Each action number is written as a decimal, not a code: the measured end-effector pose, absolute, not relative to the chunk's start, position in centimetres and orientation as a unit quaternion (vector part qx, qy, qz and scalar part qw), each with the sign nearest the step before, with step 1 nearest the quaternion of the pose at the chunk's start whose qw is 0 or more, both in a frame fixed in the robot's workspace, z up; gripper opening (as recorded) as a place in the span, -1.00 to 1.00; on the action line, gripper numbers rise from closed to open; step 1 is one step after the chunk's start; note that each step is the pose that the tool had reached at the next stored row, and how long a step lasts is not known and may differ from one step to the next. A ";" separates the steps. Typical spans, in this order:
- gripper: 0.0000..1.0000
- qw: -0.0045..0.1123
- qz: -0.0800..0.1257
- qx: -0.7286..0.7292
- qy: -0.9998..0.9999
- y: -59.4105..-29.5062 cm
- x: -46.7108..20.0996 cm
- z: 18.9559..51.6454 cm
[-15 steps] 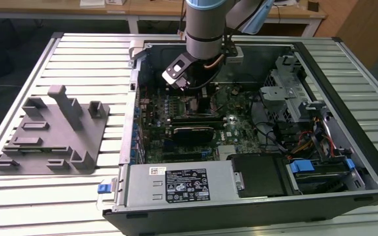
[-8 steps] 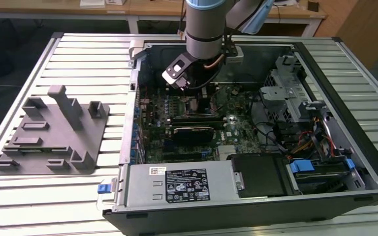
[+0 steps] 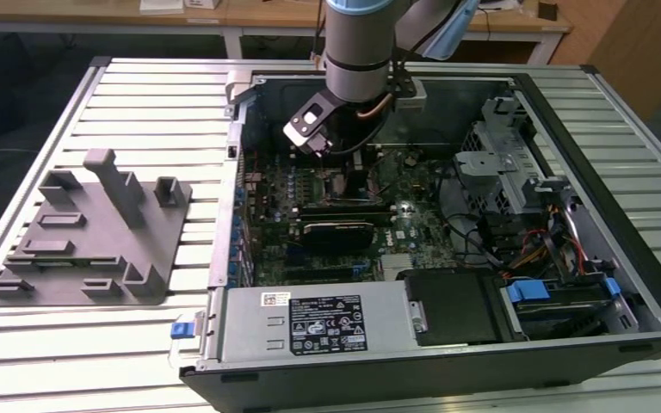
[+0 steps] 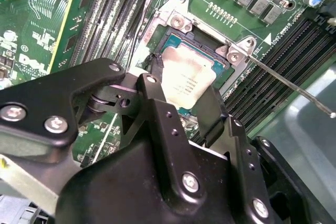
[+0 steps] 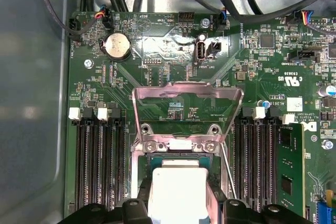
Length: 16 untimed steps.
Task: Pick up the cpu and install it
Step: 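Place the cpu into insertion slot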
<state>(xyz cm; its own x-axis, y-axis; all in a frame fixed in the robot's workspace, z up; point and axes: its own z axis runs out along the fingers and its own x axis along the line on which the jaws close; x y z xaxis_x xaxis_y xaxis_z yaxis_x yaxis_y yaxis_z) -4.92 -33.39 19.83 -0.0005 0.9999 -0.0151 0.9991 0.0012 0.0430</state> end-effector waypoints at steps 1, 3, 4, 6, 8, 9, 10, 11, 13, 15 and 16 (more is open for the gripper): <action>0.05 0.021 0.010 0.706 0.707 -33.4 -4.9 19.8; 0.05 0.021 0.010 0.706 0.708 -33.4 -4.9 19.8; 0.05 0.021 0.009 0.706 0.708 -33.4 -4.9 19.8; 0.05 0.021 0.010 0.706 0.708 -33.4 -4.9 20.0; 0.05 0.021 0.010 0.706 0.708 -33.4 -4.9 20.4; 0.05 0.021 0.010 0.706 0.708 -33.4 -4.9 20.5; 0.05 0.021 0.010 0.706 0.708 -33.4 -4.9 20.4; 0.05 0.021 0.010 0.706 0.708 -33.4 -4.9 20.4; 0.05 0.021 0.010 0.706 0.708 -33.4 -4.9 20.5; 0.02 0.021 0.010 0.706 0.708 -33.4 -4.9 20.5; 0.02 0.021 0.010 0.706 0.708 -33.4 -4.9 20.5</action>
